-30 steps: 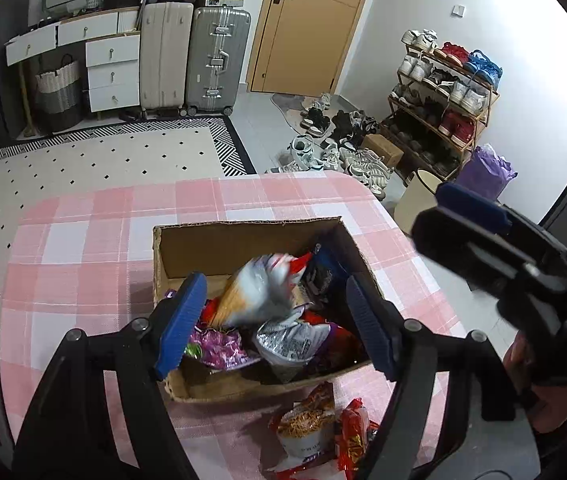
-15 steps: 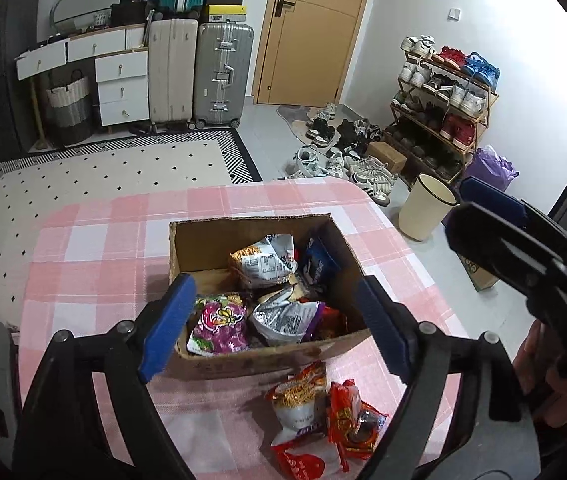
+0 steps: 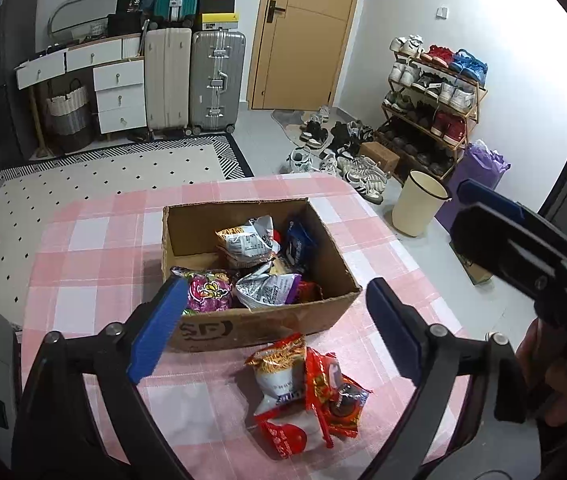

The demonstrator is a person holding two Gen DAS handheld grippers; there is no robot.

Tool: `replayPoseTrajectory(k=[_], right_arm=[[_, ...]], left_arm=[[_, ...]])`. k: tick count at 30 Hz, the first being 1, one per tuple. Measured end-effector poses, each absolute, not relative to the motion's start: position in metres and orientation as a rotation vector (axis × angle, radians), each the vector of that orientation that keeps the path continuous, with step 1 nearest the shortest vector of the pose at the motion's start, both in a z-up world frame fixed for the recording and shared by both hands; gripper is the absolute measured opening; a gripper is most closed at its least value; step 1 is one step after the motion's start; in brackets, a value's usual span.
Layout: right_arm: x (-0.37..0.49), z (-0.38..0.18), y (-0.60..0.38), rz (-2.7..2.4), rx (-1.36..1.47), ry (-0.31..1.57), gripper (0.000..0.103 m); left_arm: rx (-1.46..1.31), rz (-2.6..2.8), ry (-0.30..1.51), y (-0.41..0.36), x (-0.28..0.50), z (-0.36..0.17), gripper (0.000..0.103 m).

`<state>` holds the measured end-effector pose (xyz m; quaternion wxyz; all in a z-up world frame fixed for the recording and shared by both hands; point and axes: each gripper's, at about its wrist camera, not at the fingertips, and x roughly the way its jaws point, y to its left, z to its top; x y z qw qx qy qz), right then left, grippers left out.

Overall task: Organize snacks
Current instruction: 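Move both tools back toward the remaining snack pile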

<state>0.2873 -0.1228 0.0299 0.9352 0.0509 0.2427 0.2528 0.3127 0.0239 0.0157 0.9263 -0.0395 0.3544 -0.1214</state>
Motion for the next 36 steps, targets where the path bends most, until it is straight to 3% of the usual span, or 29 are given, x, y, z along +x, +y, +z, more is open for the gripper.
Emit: replayPoseTrajectory(k=[2,19,36], right_arm=[[0.277,0.031,-0.124,0.517,0.099,0.492,0.097],[0.218,0.028,-0.133,0.494,0.128,0.478,0.101],[0.163,-0.008,-0.153,0.442,0.125,0.498,0.102]], left_arm=[[-0.093,-0.243,0.713,0.025,0.303,0.019,0.102],[-0.13,-0.245,0.662,0.033,0.232,0.015,0.102],[-0.228,-0.238,0.724,0.044,0.183,-0.058,0.102]])
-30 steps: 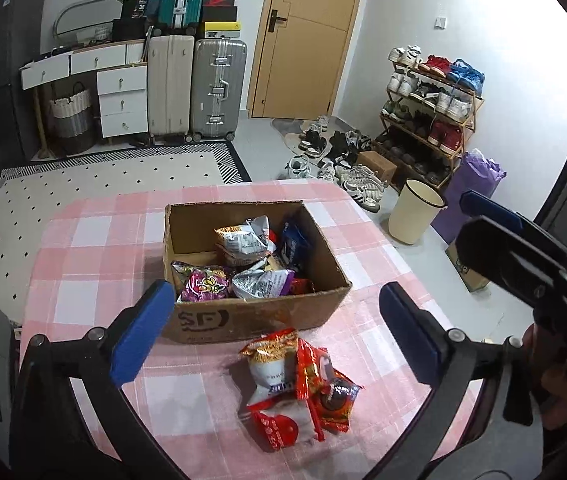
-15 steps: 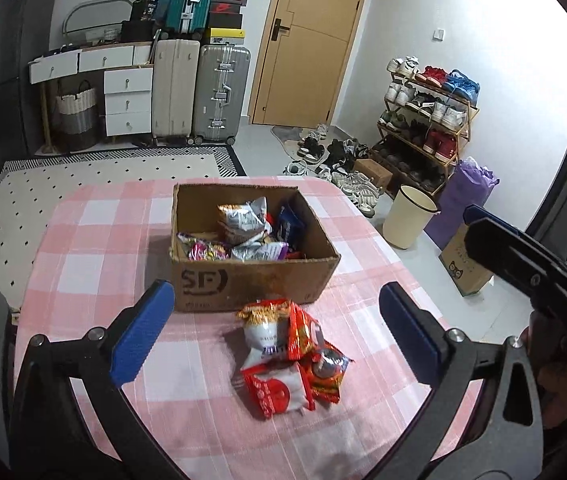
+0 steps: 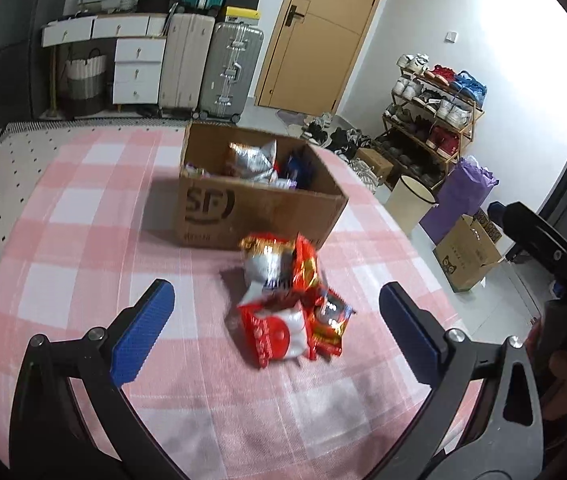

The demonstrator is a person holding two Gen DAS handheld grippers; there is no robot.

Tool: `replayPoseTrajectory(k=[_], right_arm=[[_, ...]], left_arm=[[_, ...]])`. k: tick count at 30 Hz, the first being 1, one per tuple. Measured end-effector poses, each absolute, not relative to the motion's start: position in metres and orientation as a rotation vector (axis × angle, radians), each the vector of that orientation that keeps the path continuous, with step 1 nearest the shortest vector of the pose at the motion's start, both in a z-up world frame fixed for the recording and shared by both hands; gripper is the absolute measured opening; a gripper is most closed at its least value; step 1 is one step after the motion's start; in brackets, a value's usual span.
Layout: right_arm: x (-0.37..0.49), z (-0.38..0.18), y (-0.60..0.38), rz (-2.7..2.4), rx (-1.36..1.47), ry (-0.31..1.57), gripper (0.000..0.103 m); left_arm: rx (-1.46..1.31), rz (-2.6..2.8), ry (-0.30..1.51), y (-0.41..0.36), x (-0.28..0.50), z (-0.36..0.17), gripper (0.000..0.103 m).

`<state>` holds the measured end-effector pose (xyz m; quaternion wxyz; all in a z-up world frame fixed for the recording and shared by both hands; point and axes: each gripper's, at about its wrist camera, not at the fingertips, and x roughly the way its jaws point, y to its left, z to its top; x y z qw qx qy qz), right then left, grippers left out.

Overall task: Organize snacks
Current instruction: 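Move both tools back toward the remaining snack pile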

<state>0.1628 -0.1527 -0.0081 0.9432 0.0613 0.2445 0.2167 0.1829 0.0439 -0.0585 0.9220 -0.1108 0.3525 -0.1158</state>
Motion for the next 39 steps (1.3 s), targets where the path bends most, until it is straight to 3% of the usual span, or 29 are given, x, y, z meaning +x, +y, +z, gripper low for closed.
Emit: replayPoseTrajectory(k=[27,33,39], right_arm=[[0.15,-0.08,-0.18,0.432,0.192,0.562,0.102],[0.157,-0.092,-0.183,0.434,0.211,0.588,0.102],[0.16,-0.098,-0.183,0.435,0.211,0.598,0.102]], left_arm=[[-0.191,-0.204,0.937,0.002,0.25,-0.177,0.102],[-0.222,-0.204,0.968,0.002,0.269,-0.194,0.095],[-0.236,-0.198,0.977,-0.001,0.287,-0.207,0.094]])
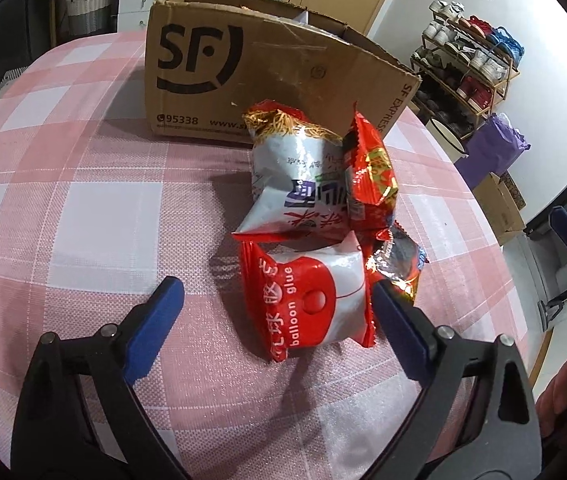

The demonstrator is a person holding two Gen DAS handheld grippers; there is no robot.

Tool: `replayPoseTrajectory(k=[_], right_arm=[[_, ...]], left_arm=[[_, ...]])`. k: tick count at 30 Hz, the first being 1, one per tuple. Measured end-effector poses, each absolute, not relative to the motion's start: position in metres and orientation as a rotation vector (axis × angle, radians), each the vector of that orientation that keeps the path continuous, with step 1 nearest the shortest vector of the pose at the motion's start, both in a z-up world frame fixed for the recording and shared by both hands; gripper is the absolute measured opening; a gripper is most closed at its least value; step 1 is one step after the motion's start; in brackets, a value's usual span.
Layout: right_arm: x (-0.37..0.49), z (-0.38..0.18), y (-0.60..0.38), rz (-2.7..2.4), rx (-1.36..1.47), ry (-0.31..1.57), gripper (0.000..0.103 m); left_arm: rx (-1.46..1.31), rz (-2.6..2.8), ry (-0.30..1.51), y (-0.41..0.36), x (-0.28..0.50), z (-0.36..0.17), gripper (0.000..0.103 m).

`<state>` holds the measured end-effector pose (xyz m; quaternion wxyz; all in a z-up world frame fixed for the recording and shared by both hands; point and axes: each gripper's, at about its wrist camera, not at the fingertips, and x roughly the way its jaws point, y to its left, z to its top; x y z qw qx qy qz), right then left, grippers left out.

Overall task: Organize snacks
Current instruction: 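Grasp the red balloon-glue pack with the left gripper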

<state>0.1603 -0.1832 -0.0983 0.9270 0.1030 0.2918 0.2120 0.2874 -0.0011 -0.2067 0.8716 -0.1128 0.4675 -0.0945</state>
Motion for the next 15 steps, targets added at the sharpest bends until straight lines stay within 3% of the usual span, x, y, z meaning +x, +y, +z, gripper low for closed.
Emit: replayPoseTrajectory(k=[3,8,10,13,15], right_arm=[[0.161,-0.102,-0.183,0.433,0.211,0.607,0.102],[0.161,-0.104,-0.184,0.428,0.219,0.61,0.102],[0.159,-0.103,-0.184,0.425,0.221,0.61,0.102],[0.158,-0.103,-0.184,0.424,0.218,0.613,0.102],[0.156,-0.103,-0.182,0.425,0.213,0.612,0.102]], left_arm=[[-0.244,-0.203,0.973,-0.003,0.294,-0.21,0.093],[-0.248,-0.229,0.972,-0.01,0.302,-0.214,0.08],[-0.273,-0.256,0.973,-0.006,0.303,-0.215,0.058],[-0.287,-0.253,0.975,0.0,0.309,-0.217,0.046],[-0.302,-0.26,0.975,0.008,0.309,-0.216,0.045]])
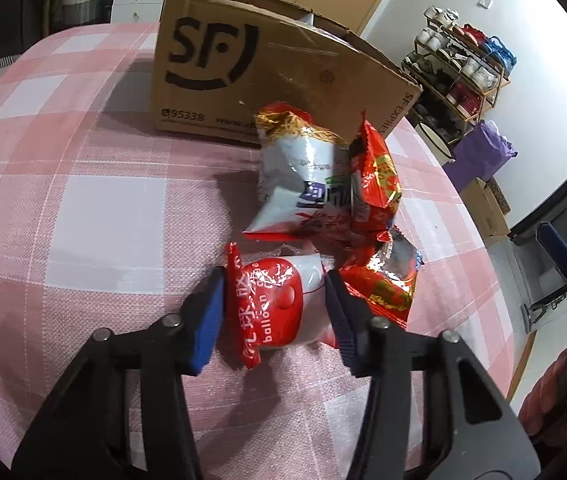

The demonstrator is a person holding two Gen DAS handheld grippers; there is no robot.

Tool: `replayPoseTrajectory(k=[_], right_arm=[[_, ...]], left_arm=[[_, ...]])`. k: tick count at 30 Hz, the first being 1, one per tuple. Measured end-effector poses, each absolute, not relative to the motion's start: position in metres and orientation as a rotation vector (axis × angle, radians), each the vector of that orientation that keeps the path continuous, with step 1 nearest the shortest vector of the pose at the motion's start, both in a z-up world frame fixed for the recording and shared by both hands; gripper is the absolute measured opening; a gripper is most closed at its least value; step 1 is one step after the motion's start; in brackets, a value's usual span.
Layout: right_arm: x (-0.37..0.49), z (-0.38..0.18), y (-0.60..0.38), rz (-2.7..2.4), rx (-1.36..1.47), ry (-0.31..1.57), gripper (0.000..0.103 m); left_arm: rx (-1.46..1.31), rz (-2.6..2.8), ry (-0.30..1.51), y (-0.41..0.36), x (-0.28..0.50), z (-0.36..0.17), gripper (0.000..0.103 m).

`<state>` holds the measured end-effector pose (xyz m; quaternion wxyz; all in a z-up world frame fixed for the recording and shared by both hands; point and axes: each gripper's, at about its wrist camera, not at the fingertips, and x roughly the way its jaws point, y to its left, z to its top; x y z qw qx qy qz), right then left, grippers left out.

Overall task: Organize snacks
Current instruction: 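Grasp the red balloon-glue pack with the left gripper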

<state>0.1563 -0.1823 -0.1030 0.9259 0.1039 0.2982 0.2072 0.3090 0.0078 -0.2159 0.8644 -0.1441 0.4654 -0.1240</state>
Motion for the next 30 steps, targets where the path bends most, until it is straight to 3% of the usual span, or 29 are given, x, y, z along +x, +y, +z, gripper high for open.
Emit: replayPoseTrajectory(k=[30], right_arm=[[0.162,-0.127,-0.156,0.475,0.149,0.684,0.102]], left_arm=[[-0.349,-0.227,0.945,0.046,0.267,-0.201,0.045]])
